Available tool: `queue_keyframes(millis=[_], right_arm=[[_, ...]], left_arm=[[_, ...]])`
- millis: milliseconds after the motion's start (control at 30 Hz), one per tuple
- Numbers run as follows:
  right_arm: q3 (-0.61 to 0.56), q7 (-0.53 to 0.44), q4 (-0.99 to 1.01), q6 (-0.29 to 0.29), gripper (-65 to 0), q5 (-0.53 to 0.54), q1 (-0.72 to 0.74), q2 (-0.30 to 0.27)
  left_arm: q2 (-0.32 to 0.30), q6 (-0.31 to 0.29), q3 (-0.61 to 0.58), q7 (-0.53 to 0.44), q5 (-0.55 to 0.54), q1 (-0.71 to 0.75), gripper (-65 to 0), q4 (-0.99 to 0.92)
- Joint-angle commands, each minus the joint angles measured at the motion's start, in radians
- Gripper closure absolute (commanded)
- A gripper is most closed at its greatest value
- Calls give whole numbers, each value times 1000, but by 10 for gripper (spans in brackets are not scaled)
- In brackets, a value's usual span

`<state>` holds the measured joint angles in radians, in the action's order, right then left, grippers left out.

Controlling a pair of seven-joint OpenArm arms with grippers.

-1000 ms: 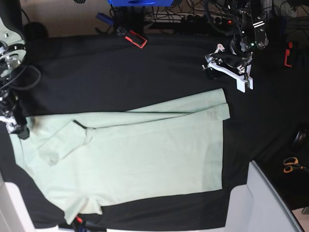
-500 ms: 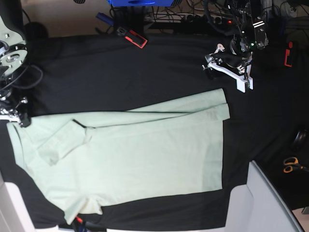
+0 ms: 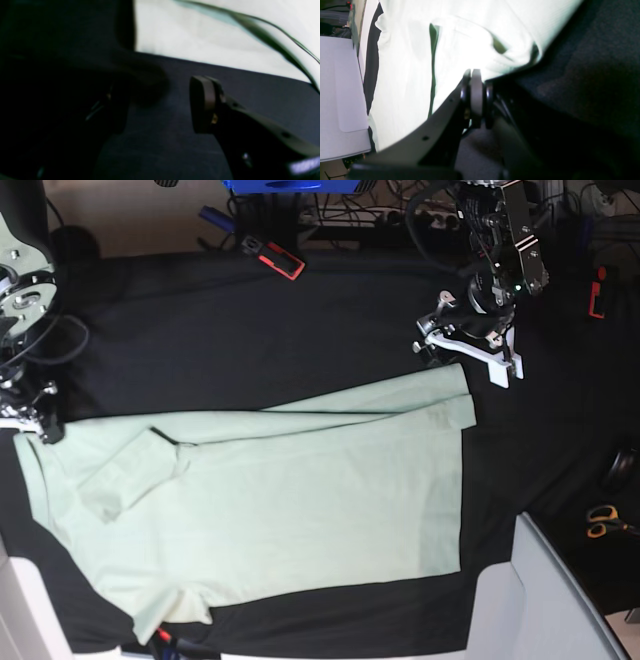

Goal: Fold the T-shirt properly
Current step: 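Grasp the folded edge again with both grippers, then slide the shirt back across the table with both grippers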

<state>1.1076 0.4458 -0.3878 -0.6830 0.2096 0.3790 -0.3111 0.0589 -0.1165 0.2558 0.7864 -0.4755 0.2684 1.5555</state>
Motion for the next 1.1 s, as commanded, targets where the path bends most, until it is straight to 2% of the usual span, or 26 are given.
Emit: queue_keyframes(millis=[0,133,367,433,533,1067], right_arm=[[-4,-12,-12,-15,0,18,19,-20],[-5,-11,-12,-15,0,18,19,-21],[-5,-9,-12,-15,0,18,19,-21],[-5,-8,-12,-15,0,18,19,-21],[-5,-8,-12,-15,0,18,18,-21],[-5,-8,-12,-15,0,18,18,-24]], left_arm=[[3,-7,3,-15,-15,-2,-380,38],[32,-7,41,-15,-15,-11,-380,35],[34,-7,90,-20,-15,-53,-380,-80],[34,-9,104,-60,-15,-64,-380,-102],[34,-9,102,-107,-15,-68,-380,-129],[49,-9,109,-109,-15,-148,-380,-183]])
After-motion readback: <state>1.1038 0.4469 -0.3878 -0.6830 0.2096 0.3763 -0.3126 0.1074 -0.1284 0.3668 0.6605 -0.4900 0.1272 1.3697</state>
